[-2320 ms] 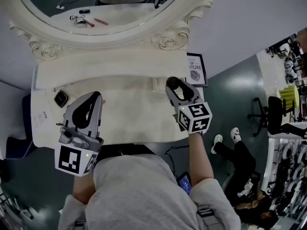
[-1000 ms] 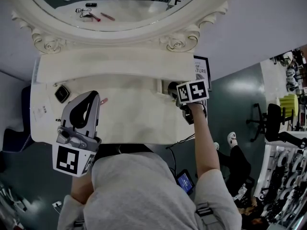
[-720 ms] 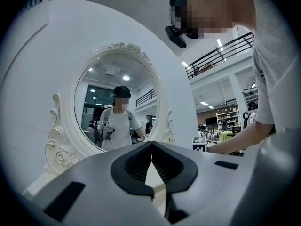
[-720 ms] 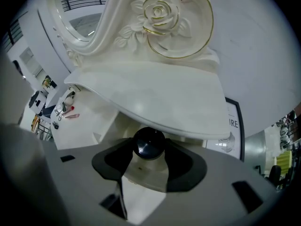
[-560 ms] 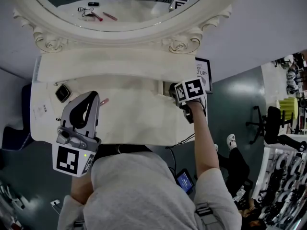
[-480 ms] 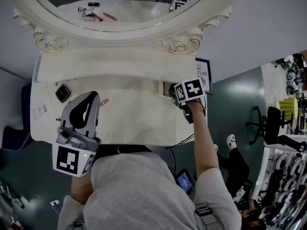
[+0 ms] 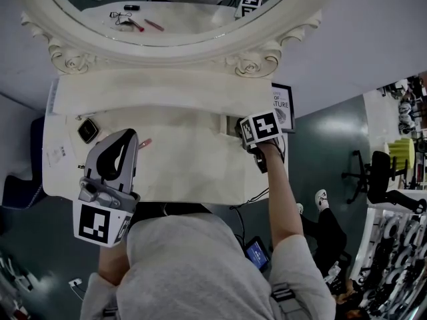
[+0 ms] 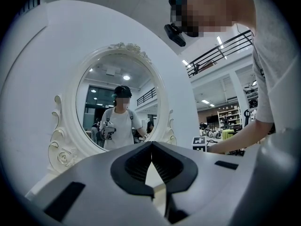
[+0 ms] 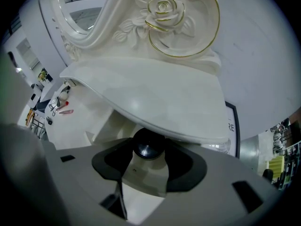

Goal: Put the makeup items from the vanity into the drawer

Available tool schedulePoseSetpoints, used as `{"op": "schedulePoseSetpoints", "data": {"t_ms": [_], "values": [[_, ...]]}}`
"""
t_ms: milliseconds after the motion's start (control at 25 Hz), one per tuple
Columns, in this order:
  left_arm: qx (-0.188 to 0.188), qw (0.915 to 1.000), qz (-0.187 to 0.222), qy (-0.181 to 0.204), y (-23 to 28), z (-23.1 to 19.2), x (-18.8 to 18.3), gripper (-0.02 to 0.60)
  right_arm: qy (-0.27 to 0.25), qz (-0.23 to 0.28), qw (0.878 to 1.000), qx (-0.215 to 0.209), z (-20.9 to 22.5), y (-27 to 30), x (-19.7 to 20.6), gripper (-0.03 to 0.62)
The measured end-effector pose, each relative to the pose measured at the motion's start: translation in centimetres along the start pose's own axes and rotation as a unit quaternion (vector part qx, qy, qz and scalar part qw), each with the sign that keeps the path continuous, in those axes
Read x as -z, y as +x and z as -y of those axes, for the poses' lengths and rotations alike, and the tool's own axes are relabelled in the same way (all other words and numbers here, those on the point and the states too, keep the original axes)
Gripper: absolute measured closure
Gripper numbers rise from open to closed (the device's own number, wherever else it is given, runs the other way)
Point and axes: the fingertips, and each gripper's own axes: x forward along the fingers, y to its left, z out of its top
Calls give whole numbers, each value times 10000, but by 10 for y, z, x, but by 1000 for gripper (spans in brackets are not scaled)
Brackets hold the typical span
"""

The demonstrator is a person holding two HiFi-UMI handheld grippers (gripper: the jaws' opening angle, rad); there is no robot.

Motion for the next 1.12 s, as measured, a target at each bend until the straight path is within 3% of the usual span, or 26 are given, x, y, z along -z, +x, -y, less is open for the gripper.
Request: {"op": "schedulePoseSetpoints", "data": {"t_ms": [600, 720, 920, 1120], "values": [[-188, 9998, -1, 64, -17, 0, -4, 566, -66, 231, 9996, -142, -5, -7, -2, 373], [-198, 9998, 8, 78, -20, 0, -5, 566, -14, 413, 9991, -106, -6, -14, -2, 409], [-130, 9999, 26, 87, -21, 1, -7, 566, 196, 1028, 9945, -97, -12, -37, -7, 544], [2, 9999, 68, 123, -23, 6, -10, 566, 315, 1684, 9850, -207, -24, -58, -10, 566]]}}
